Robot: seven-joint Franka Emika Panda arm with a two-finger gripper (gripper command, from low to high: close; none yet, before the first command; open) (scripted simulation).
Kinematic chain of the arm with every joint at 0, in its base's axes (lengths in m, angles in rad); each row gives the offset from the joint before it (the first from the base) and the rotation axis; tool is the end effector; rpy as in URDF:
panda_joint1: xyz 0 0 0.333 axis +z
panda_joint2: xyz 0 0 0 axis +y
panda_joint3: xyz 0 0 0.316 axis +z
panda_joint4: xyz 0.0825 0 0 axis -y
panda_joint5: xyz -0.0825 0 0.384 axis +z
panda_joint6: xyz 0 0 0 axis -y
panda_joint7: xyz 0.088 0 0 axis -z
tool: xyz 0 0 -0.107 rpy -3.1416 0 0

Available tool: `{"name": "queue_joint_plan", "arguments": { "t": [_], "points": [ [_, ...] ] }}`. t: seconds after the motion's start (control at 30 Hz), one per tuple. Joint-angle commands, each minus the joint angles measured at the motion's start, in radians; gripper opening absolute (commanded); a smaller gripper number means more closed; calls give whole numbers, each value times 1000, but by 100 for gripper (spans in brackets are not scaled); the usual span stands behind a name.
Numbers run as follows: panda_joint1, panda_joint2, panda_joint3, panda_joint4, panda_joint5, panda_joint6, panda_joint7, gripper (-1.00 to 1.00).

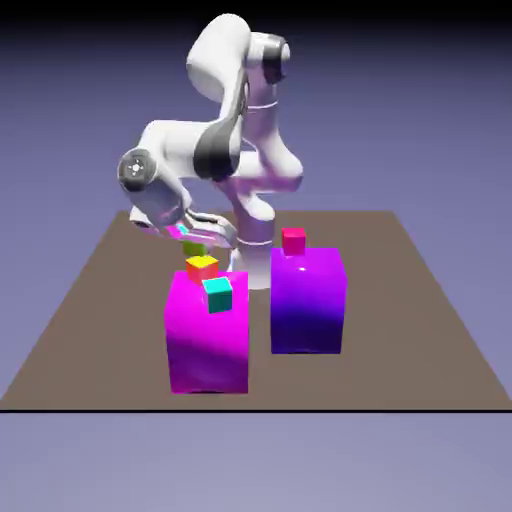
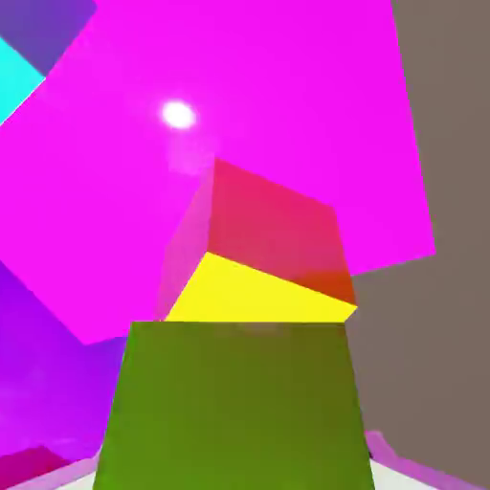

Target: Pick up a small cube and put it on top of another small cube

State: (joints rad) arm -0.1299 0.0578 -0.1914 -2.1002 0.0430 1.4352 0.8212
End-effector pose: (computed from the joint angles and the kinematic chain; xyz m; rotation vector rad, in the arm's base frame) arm 0.4394 -0.1404 0.3617 2.3542 -1.5367 -1.0395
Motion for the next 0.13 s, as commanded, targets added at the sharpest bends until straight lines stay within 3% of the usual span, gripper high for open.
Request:
{"name": "queue_joint_plan", "arguments": {
  "t": [0.0, 0.1],
  "points": [
    [0, 0, 0, 0, -2, 0, 0, 100],
    [-2, 16, -1, 72, 0, -57, -2, 100]
  ]
}}
